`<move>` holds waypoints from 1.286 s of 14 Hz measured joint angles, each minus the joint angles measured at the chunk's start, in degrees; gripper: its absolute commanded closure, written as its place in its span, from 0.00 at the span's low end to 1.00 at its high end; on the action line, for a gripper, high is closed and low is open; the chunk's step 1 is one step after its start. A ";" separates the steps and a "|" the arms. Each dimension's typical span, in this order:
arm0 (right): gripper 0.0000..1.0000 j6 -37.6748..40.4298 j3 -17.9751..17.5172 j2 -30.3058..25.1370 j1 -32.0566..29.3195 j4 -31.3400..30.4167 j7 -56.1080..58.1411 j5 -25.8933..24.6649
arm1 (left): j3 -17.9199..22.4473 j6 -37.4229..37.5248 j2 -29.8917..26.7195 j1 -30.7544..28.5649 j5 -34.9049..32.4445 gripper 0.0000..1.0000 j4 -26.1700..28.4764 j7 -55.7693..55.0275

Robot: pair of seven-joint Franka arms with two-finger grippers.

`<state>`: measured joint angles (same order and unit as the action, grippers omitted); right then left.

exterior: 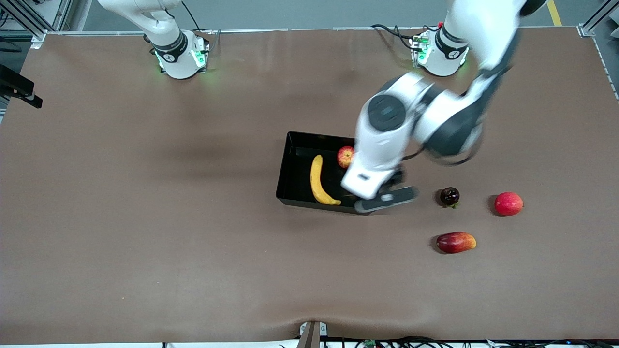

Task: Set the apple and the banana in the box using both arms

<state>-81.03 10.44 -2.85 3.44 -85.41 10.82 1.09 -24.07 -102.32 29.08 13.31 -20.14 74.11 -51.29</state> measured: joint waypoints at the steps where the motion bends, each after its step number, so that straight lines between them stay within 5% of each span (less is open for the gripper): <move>1: 0.00 0.00 0.00 0.00 0.00 0.01 0.00 0.00 | 0.03 2.36 -2.62 -2.04 0.01 0.00 0.21 1.70; 12: 0.00 0.00 0.01 0.02 -0.01 0.03 0.00 0.00 | 0.92 13.98 -17.89 -23.07 10.74 0.00 3.03 35.55; 18: 0.00 0.00 0.01 0.03 -0.01 0.03 0.00 0.00 | 13.58 14.16 -28.99 -17.75 16.19 0.00 14.10 46.05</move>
<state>-81.03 10.45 -2.82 3.43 -85.37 10.82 1.10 -10.49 -88.17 0.09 -4.43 -3.95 88.21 -5.24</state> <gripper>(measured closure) 0.000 0.000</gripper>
